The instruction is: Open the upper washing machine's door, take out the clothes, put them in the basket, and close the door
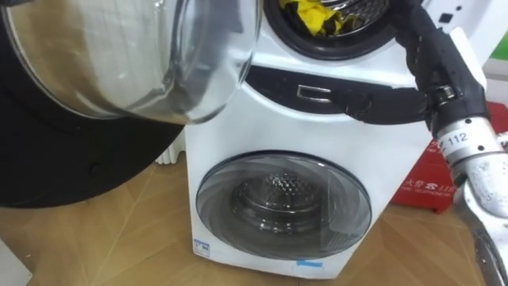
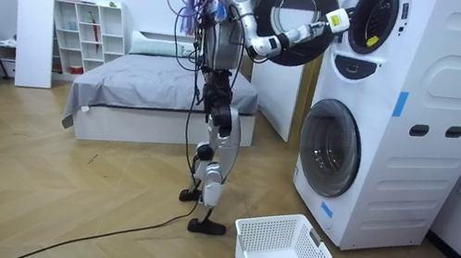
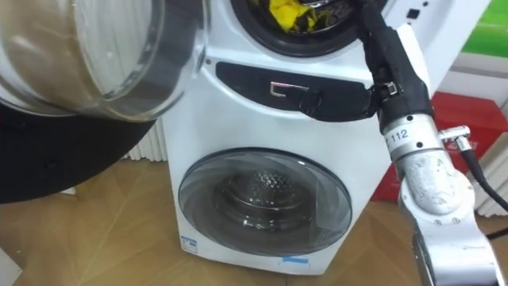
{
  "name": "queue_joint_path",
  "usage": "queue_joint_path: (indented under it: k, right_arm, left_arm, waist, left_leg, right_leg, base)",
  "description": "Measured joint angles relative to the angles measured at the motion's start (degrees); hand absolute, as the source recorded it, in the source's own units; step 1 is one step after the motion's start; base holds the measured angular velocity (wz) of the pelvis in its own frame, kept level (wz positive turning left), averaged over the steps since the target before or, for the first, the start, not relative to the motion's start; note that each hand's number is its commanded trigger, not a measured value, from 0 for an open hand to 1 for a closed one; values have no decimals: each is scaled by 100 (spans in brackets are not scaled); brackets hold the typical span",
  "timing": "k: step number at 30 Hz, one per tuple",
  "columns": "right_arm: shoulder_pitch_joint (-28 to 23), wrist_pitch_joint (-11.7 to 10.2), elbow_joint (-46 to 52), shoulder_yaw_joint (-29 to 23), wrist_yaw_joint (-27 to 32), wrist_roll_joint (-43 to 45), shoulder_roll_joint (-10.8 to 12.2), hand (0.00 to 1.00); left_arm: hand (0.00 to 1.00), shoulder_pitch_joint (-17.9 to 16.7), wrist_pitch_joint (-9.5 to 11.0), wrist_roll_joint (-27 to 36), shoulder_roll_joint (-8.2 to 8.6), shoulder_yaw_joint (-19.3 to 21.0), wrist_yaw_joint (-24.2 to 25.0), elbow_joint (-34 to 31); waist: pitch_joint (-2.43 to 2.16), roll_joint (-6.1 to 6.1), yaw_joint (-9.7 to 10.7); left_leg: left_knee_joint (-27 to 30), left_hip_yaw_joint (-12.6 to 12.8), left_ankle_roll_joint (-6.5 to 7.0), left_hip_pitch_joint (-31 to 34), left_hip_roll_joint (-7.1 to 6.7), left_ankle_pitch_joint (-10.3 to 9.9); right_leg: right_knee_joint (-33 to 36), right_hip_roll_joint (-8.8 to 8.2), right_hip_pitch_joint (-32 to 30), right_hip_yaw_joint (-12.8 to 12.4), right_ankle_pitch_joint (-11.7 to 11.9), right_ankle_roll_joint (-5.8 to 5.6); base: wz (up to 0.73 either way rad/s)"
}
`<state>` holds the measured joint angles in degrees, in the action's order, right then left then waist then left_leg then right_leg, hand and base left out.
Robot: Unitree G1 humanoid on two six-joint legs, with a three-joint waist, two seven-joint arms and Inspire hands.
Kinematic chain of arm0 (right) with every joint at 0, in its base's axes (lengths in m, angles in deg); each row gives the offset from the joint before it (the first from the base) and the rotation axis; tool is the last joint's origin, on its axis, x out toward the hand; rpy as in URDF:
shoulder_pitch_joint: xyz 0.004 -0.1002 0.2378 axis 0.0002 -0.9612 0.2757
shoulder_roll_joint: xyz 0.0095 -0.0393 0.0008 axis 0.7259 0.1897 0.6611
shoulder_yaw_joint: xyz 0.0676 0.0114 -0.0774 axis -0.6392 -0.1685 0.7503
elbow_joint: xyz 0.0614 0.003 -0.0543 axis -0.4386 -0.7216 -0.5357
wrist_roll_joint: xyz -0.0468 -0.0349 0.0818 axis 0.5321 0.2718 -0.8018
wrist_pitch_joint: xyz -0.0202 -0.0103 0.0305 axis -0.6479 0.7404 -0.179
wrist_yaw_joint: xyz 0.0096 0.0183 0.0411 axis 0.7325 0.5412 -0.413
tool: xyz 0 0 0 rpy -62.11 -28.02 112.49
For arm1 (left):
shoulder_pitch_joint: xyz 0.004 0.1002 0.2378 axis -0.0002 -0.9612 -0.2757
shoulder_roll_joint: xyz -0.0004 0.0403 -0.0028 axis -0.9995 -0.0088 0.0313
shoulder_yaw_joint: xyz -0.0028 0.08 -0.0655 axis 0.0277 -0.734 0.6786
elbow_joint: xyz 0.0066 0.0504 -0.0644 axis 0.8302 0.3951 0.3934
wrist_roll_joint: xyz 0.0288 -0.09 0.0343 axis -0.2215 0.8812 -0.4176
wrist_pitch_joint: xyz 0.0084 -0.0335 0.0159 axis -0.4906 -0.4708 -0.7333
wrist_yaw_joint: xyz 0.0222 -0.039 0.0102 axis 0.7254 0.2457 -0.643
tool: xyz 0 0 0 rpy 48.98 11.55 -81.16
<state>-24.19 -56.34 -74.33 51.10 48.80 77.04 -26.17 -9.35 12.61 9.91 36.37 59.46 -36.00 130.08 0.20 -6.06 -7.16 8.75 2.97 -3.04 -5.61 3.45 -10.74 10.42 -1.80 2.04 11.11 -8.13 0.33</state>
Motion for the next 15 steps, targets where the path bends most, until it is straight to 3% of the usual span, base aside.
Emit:
queue_joint_path:
  k: [7,10,12,15]
  right_arm:
    - [48,1,-225,266,164,-36,1,0]
    - [77,0,-300,298,298,-13,2,0]
    - [84,-20,-355,354,326,35,8,0]
    - [89,-44,-700,408,328,252,52,0]
  left_arm:
    - [0,-70,-108,5,-4,5,-39,2]
    - [0,-61,-138,16,-1,15,-36,67]
    - [0,-80,-164,101,-37,14,-50,127]
    - [0,-88,-198,133,-59,15,-77,129]
  waist:
    - [21,26,-123]
    - [57,71,-167]
    - [100,109,-263]
    - [98,75,-344]
  left_leg:
    - [15,-41,18,-2,4,-11]
    - [110,-60,89,5,27,-98]
    - [526,-29,50,83,99,-341]
    - [1519,-51,-50,379,219,-667]
  right_leg:
    - [32,-2,34,34,-1,0]
    - [66,7,88,89,-44,0]
    - [381,40,44,37,-230,31]
    - [881,86,-93,5,-604,108]
  base:
    - [4]
    - [7]
    - [-9]
    - [7]
